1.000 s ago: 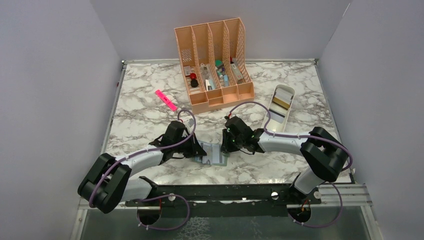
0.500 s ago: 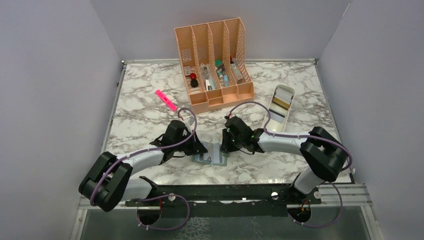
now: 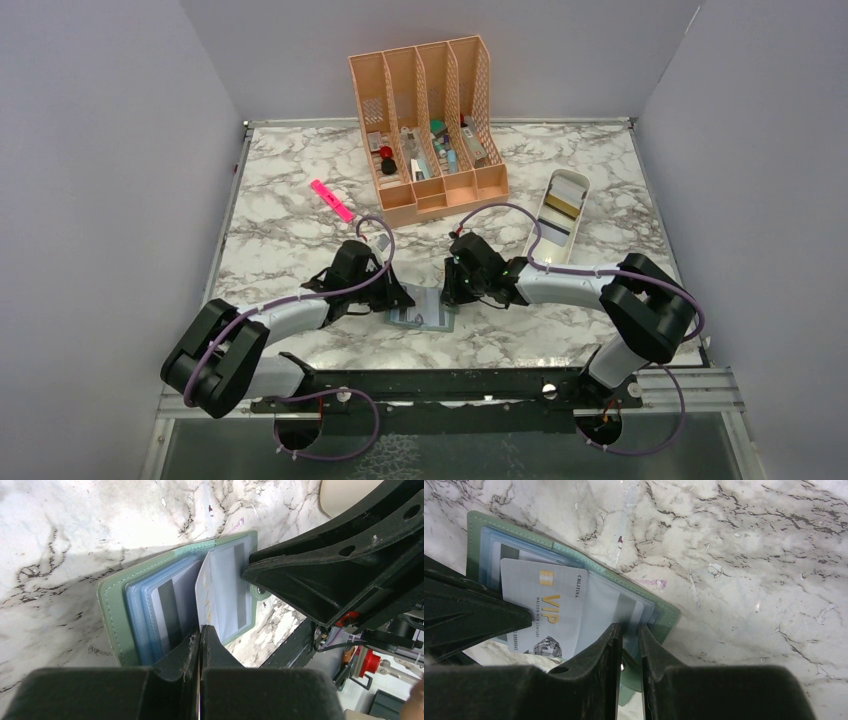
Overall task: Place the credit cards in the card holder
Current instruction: Insert the credit card into the card holder.
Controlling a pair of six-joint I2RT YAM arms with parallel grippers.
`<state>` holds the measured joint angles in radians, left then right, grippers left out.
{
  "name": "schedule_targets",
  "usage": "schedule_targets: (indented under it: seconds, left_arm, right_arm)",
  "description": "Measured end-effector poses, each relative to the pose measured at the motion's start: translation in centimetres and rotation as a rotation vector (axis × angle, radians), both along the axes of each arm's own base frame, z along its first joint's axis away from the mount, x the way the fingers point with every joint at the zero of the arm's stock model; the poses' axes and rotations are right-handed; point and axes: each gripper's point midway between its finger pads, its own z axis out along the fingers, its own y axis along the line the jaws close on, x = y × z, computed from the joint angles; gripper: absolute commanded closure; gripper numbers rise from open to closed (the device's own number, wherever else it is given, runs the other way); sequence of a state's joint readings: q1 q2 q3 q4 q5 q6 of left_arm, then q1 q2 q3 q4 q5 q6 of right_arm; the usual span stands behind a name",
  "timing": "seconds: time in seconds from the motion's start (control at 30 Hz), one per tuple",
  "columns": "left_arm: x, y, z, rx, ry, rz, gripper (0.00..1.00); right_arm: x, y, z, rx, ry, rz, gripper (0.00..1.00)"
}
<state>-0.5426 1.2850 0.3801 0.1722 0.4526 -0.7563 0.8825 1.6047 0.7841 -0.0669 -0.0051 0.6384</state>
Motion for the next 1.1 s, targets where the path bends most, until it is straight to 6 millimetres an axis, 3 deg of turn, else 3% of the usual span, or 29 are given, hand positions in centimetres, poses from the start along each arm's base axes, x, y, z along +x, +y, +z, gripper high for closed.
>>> schedule_targets:
  seconds: [0.4, 0.7, 0.83, 1.1]
  left_arm:
    - [-0.1, -0.2, -0.2, 0.002, 0.027, 0.0, 1.0]
    - [-0.3, -0.5, -0.7, 0.004, 0.053, -0.001, 0.77]
    - [-0.4, -0.6, -0.8, 0.012, 0.054, -0.005, 0.72]
    - [-0.3, -0.4, -0.8, 0.04, 0.059, 0.006, 0.76]
  right_arm:
    - [0.0, 0.0, 0.0, 0.001, 0.001, 0.0, 0.74]
    - [-0.1, 0.2, 0.1, 0.012, 0.011, -0.007, 0.72]
    - [-0.2, 0.2, 0.4, 0.017, 0.014, -0.007, 0.71]
    - [-0.2, 0.3, 3.2, 0.073, -0.025, -0.008, 0.71]
